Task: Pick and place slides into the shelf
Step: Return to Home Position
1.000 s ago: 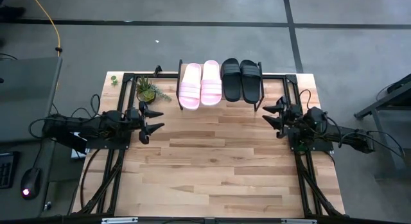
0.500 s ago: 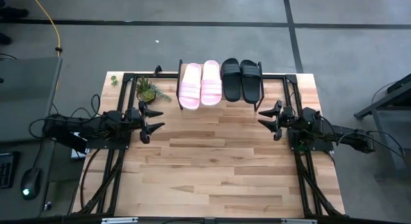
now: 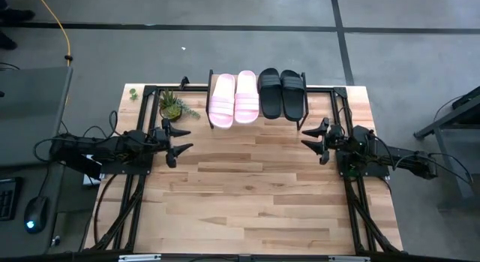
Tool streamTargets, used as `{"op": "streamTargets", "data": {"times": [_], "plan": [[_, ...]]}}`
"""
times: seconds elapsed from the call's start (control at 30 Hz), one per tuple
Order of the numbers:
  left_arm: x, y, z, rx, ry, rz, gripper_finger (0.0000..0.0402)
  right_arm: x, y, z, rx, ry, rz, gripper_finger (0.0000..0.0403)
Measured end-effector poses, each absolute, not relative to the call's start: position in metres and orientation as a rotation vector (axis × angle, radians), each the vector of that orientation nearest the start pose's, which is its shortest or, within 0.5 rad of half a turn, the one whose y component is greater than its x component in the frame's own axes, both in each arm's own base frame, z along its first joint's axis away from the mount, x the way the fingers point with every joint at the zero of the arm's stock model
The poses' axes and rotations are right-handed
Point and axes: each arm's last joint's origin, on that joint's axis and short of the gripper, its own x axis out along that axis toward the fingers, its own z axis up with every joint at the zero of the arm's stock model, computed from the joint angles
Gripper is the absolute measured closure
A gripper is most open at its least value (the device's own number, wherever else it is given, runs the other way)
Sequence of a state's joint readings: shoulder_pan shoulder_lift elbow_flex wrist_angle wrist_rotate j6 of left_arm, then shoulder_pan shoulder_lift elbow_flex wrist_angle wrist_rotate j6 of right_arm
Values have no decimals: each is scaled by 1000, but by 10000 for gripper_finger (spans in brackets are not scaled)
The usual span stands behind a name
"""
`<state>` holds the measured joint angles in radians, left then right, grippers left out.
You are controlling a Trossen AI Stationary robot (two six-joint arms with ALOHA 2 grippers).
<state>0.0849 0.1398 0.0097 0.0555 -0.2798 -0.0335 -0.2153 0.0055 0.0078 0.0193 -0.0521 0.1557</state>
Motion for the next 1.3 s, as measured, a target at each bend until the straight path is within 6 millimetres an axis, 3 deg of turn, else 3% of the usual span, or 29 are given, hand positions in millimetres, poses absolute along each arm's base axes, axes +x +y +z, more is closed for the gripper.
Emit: {"op": "streamTargets", "data": {"times": [0.2, 1.3], "plan": [[104, 17, 161, -23, 69, 355, 176, 96, -19, 168, 268, -43, -160, 222], [104, 15, 160, -25, 74, 314, 176, 96, -19, 168, 258, -43, -159, 222]]}}
